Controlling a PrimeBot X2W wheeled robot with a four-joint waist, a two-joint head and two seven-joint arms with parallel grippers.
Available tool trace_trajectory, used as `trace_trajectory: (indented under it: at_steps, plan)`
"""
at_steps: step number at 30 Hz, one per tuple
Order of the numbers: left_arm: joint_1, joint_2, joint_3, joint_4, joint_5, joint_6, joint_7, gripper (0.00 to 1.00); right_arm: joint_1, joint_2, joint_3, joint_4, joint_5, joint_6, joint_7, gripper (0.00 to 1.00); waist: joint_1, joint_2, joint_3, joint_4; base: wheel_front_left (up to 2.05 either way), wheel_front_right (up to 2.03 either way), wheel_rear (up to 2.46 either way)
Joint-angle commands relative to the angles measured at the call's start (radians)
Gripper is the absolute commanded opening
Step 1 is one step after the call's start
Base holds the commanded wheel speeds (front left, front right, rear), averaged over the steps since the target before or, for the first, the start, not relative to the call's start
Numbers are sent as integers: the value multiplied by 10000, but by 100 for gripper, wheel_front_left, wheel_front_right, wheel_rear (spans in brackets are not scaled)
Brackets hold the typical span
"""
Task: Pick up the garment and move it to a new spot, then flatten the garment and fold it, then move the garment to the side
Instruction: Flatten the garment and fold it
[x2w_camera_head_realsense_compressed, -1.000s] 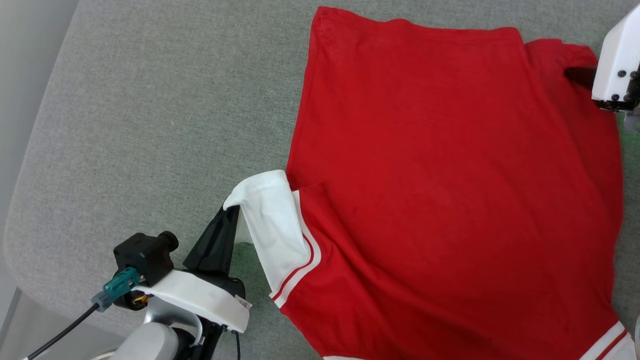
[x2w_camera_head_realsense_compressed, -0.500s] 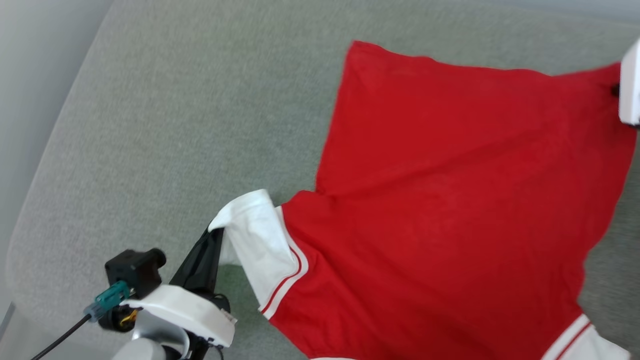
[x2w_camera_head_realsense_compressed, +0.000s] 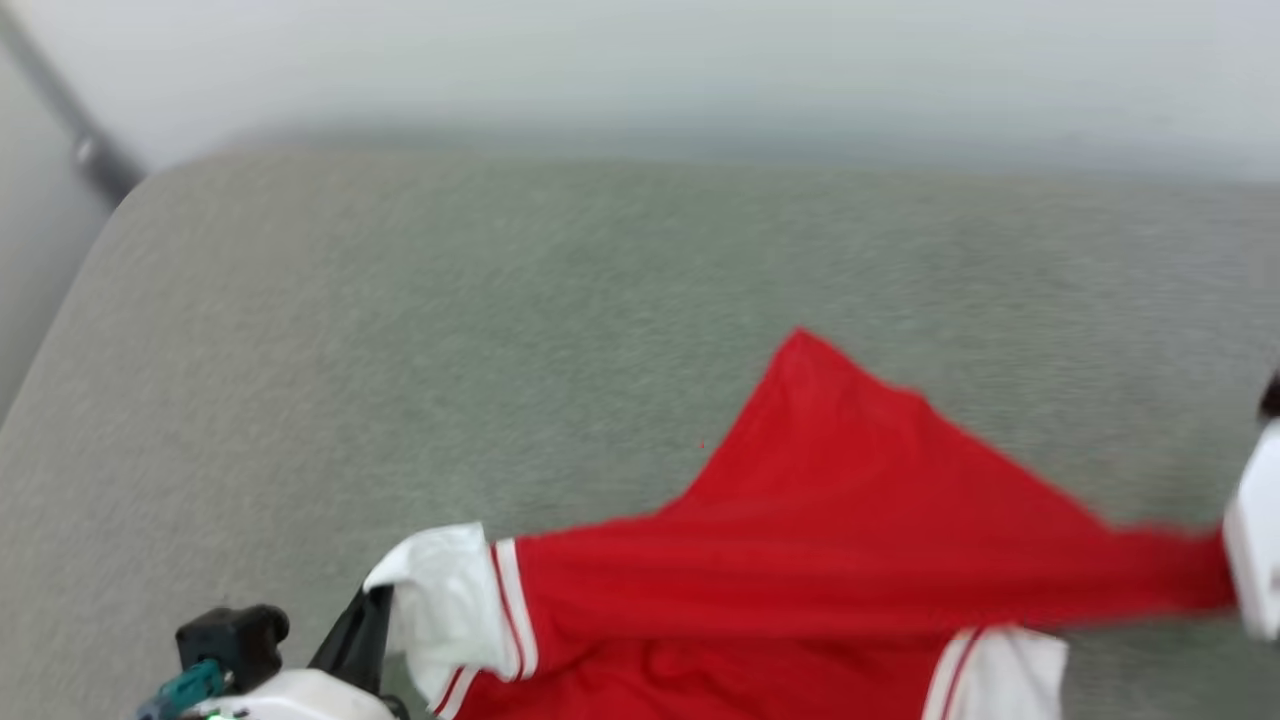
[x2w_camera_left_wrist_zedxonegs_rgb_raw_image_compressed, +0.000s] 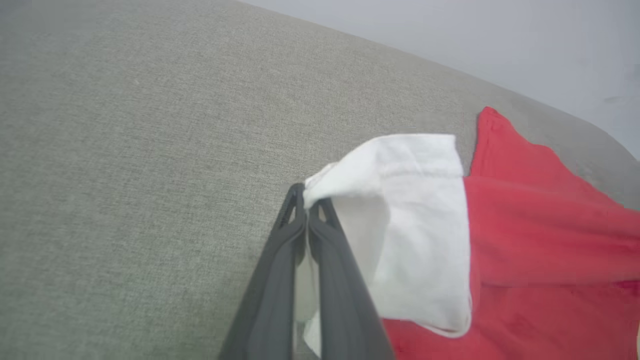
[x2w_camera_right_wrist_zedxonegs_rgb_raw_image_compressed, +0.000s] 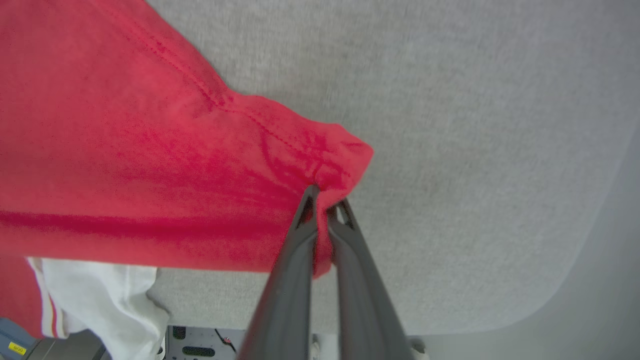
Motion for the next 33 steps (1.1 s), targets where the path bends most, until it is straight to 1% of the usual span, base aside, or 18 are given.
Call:
trace_trajectory:
  at_steps: [1, 2, 6, 7, 9, 10, 11, 12, 13, 17, 23, 27, 30, 32, 33]
  plan:
    - [262, 92, 78, -17, -85, 134, 58, 0, 959, 141, -178, -345, 160, -11, 100, 0, 2, 0, -869, -973, 0, 0, 0]
    - [365, 121, 94, -27, -132, 167, 99, 0, 1525, 171, -215, -556, 191, -11, 130, 0, 2, 0, -946, -1105, 0, 0, 0]
    - [663, 203, 146, -33, -320, 295, 249, 0, 3536, 704, -535, -1141, 527, -14, 132, 0, 2, 0, -1109, -1495, 0, 0, 0]
    - [722, 221, 169, -12, -356, 339, 317, 0, 3916, 929, -634, -1250, 597, -11, 14, 0, 2, 0, -1147, -1571, 0, 0, 0]
    - [832, 293, 147, 5, -411, 420, 468, 0, 4633, 1169, -766, -1391, 460, -12, -213, 0, 2, 0, -1180, -1693, 0, 0, 0]
    - [849, 303, 148, -15, -430, 441, 518, 0, 4870, 1384, -918, -1437, 446, -11, -401, 4, 2, 0, -1194, -1731, 0, 0, 0]
    - [870, 312, 154, -39, -469, 454, 557, 0, 5051, 1654, -1074, -1487, 453, -11, -626, 34, 2, 0, -1214, -1759, 0, 0, 0]
    - [908, 348, 151, -53, -483, 484, 605, 0, 5219, 1825, -1193, -1522, 427, -9, -807, 70, 2, 0, -1216, -1783, 0, 0, 0]
    - [939, 371, 158, -56, -492, 497, 657, 0, 5314, 1980, -1295, -1577, 391, -9, -1077, 100, 2, 0, -1212, -1806, 0, 0, 0]
    - [970, 450, 153, -142, -535, 566, 781, 0, 5314, 2465, -1675, -1786, 228, -9, -2360, 100, 2, 0, -1170, -1838, 0, 0, 0]
    - [689, 594, 148, -352, -422, 586, 921, 0, 4501, 2890, -2226, -1829, -278, -9, -5205, 100, 2, 0, -854, -1712, 0, 0, 0]
    - [353, 657, 94, -561, -271, 590, 998, 0, 3741, 3223, -2328, -1614, -517, -8, -6921, 100, 2, 0, -458, -1533, 0, 0, 0]
    - [-69, 669, 49, -690, -142, 506, 1082, 0, 3062, 3349, -2075, -1544, -589, -8, -7788, 100, 2, 0, -50, -1352, 0, 0, 0]
    - [-309, 629, 19, -771, -51, 483, 1054, 0, 2577, 3440, -1800, -1460, -501, -8, -7975, 100, 2, 0, 217, -1252, 0, 0, 0]
    - [-441, 600, -11, -793, -18, 458, 1053, 0, 2331, 3442, -1605, -1395, -469, -9, -7904, 100, 2, 0, 321, -1194, 0, 0, 0]
